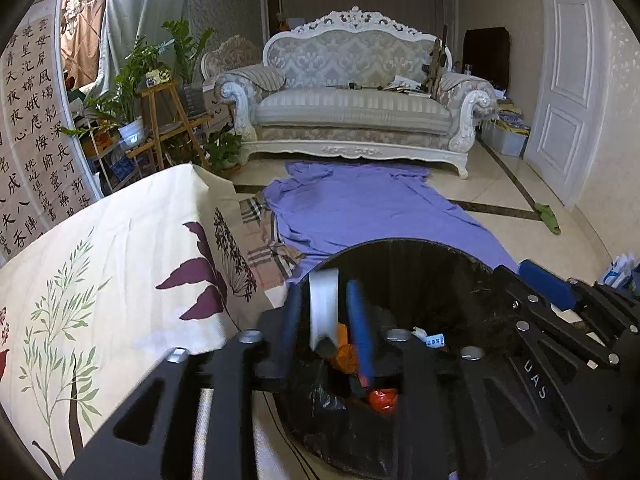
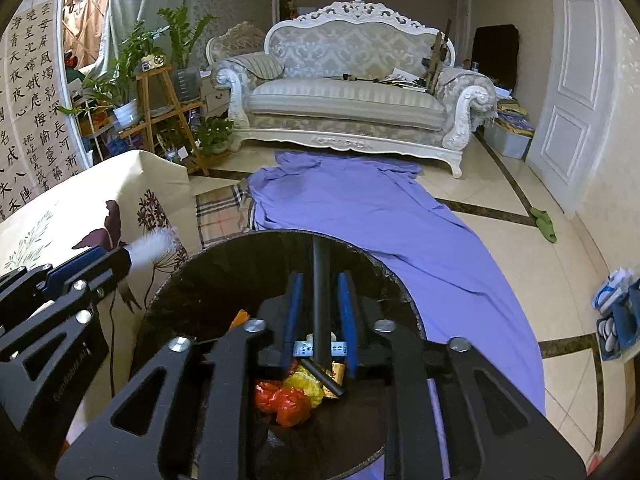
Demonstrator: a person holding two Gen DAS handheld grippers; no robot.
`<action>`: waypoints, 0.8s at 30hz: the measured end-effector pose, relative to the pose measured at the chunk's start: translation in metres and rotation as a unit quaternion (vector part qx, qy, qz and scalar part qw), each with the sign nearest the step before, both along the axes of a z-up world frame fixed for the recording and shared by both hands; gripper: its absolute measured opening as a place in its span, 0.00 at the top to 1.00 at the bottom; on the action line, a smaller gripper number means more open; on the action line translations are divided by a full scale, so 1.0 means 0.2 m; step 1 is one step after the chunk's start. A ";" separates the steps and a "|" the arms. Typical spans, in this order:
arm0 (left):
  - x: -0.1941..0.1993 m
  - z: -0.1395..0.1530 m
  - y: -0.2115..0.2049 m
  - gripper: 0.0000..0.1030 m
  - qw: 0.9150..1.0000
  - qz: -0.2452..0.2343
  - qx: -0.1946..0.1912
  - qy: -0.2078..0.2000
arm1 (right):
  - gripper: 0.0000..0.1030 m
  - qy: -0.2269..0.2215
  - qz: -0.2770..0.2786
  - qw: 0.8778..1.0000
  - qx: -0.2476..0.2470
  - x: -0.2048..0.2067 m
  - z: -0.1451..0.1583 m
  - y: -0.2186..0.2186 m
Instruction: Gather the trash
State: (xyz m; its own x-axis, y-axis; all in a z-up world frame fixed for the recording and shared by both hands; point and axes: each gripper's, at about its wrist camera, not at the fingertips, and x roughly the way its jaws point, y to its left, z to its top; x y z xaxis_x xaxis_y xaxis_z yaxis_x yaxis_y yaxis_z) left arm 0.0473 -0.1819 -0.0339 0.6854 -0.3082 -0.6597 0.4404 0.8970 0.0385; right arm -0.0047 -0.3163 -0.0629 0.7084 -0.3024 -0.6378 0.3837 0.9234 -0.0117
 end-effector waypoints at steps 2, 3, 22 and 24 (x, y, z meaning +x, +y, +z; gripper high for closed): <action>0.01 0.00 0.01 0.57 1.000 0.003 -0.003 0.002 | 0.75 0.001 -0.003 1.000 0.001 0.00 0.00 -0.01; 0.01 0.00 0.01 0.54 1.000 0.004 -0.004 0.003 | 0.74 0.001 -0.004 1.000 0.001 0.00 0.00 -0.01; -0.03 0.09 0.12 0.23 0.999 0.032 -0.024 -0.032 | 0.41 -0.016 -0.035 0.999 -0.019 -0.11 0.10 0.03; -0.04 0.11 0.14 0.23 0.999 0.031 -0.027 -0.036 | 0.37 -0.020 -0.038 0.999 -0.023 -0.13 0.11 0.04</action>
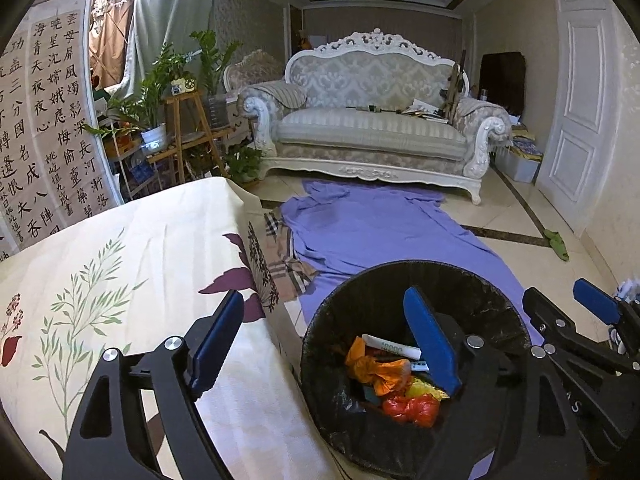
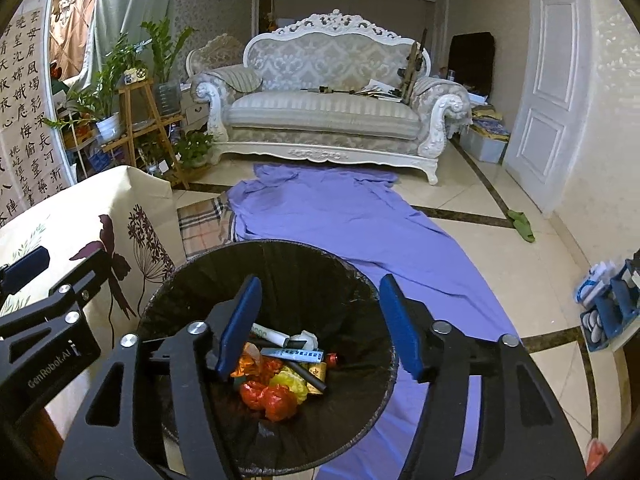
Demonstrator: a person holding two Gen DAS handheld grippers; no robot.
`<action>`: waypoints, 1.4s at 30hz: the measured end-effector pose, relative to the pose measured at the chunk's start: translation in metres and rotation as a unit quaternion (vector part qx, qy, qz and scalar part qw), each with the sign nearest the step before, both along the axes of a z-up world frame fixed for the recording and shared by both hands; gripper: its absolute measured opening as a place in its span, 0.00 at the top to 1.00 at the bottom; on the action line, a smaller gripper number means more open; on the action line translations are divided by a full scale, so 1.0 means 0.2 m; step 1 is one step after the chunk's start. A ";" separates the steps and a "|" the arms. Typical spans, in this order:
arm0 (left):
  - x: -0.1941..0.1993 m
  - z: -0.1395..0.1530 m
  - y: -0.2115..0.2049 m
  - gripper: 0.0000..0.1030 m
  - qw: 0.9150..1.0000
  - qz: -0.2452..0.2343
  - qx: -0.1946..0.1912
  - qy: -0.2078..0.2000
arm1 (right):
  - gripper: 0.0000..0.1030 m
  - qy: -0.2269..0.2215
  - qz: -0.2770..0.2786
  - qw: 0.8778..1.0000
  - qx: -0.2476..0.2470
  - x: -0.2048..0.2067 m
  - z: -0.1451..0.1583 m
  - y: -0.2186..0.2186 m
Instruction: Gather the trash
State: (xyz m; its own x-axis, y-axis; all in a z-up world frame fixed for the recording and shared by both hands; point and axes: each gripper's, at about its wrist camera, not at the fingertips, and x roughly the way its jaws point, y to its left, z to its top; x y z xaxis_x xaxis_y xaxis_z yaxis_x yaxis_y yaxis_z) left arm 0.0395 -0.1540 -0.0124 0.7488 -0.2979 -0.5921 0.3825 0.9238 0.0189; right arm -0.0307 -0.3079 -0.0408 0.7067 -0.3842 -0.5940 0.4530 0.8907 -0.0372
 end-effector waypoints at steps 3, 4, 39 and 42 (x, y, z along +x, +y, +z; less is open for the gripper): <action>-0.02 0.02 0.02 0.22 1.000 0.001 -0.002 -0.006 | 0.29 -0.005 -0.002 1.000 -0.003 -0.03 0.02 0.01; -0.03 0.03 0.03 0.21 1.000 0.001 -0.004 -0.008 | 0.25 -0.008 -0.002 1.000 -0.004 -0.04 0.03 0.02; -0.34 0.19 0.40 0.18 0.998 0.021 -0.026 -0.046 | 0.14 -0.049 0.014 0.998 -0.027 -0.38 0.23 0.33; -0.34 0.19 0.40 0.18 0.998 0.020 -0.027 -0.047 | 0.14 -0.050 0.011 0.998 -0.027 -0.38 0.23 0.32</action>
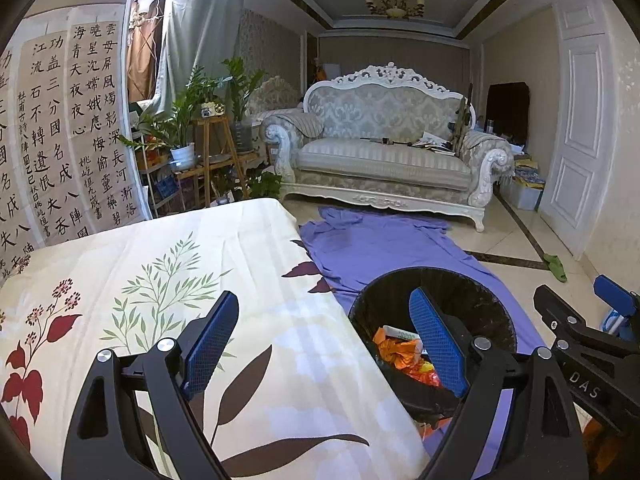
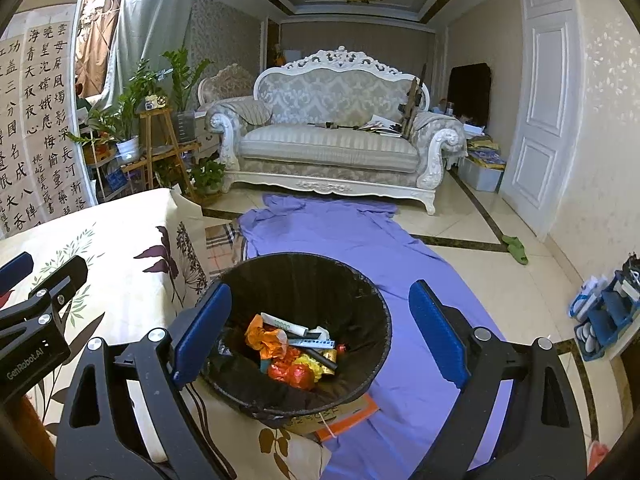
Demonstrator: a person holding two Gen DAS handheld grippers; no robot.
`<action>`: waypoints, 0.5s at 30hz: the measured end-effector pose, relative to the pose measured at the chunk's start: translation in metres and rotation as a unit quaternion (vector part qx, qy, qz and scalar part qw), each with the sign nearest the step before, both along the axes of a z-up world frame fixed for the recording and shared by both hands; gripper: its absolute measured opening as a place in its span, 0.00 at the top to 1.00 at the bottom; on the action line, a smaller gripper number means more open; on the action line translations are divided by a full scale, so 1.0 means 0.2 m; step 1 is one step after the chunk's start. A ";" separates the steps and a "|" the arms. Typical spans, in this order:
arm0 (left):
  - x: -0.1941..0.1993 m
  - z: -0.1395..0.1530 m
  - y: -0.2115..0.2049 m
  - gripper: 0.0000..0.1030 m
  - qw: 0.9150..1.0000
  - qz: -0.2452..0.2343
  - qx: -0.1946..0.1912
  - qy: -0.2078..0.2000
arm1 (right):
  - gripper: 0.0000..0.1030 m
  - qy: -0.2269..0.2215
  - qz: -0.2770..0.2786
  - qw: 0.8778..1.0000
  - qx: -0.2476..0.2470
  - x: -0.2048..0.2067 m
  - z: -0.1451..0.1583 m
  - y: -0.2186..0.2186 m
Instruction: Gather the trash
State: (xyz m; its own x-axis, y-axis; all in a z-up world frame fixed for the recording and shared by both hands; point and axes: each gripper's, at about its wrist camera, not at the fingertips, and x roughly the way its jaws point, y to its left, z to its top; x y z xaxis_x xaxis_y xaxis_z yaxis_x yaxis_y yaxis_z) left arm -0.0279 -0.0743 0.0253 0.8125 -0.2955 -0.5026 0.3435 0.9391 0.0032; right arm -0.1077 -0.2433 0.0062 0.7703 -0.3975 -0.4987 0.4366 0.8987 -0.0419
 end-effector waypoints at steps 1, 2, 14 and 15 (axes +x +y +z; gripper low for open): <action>0.00 0.00 0.00 0.18 1.000 0.000 0.001 -0.001 | 0.14 0.000 -0.001 1.000 0.000 0.00 0.00 0.00; 0.00 0.00 0.00 0.18 1.000 0.000 0.001 -0.001 | 0.14 0.001 -0.001 1.000 -0.001 0.00 0.00 0.00; 0.00 -0.01 0.00 0.18 1.000 0.000 -0.001 0.002 | 0.14 0.001 -0.001 1.000 0.000 0.00 0.01 -0.01; 0.00 -0.01 0.00 0.18 1.000 0.000 -0.001 0.002 | 0.14 0.001 -0.001 1.000 -0.001 0.00 0.01 -0.01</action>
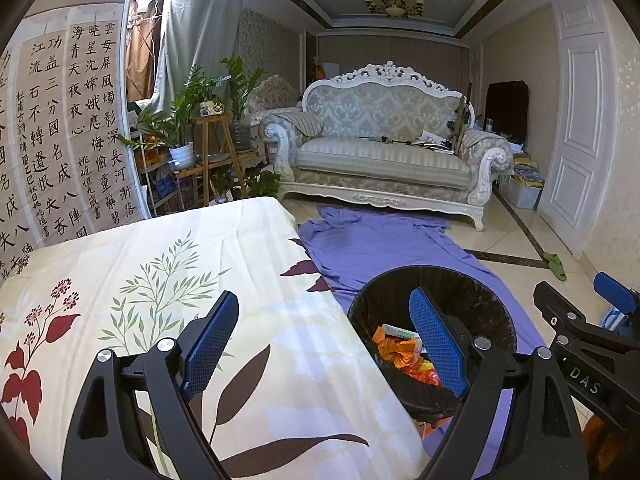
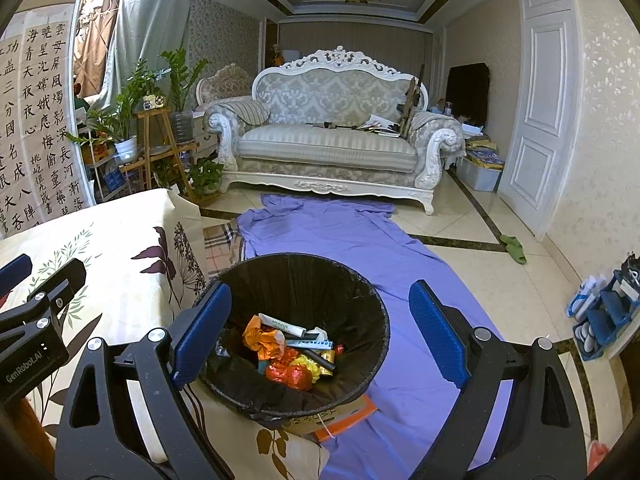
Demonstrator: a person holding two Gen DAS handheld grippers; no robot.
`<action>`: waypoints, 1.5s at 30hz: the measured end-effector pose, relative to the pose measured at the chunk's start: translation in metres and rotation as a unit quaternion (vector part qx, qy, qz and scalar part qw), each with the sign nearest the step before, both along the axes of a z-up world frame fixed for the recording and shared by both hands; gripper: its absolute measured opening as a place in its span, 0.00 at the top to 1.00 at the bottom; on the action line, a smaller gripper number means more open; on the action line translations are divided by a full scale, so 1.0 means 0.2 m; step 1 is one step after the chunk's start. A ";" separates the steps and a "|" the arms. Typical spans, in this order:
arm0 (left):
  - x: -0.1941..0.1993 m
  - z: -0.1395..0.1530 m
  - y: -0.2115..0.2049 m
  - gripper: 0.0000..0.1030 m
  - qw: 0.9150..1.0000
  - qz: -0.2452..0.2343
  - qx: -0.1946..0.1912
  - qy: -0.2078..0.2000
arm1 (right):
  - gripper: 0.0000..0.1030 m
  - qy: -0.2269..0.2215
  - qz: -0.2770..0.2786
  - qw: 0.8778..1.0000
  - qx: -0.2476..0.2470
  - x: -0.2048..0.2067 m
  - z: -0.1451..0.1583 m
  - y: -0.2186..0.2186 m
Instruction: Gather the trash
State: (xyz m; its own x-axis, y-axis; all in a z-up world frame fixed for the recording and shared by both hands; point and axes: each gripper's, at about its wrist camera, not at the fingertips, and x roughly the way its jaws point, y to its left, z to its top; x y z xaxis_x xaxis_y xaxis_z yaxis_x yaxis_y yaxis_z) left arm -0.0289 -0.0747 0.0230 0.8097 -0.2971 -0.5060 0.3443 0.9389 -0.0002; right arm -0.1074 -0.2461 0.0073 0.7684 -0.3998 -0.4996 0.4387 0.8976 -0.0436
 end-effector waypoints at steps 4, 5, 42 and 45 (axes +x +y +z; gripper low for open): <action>0.00 -0.01 0.00 0.18 1.000 -0.001 0.000 0.003 | 0.14 0.002 0.001 1.000 0.000 0.00 0.00 0.00; 0.00 -0.01 0.00 0.18 1.000 -0.001 0.000 0.003 | 0.14 0.002 0.001 1.000 0.000 0.00 0.00 0.00; 0.00 -0.02 0.02 0.18 1.000 -0.003 -0.002 0.007 | 0.14 0.003 0.001 1.000 0.000 0.00 0.00 0.00; 0.00 -0.01 0.01 0.18 1.000 -0.002 -0.002 0.007 | 0.14 0.003 0.000 1.000 0.000 0.00 0.00 0.00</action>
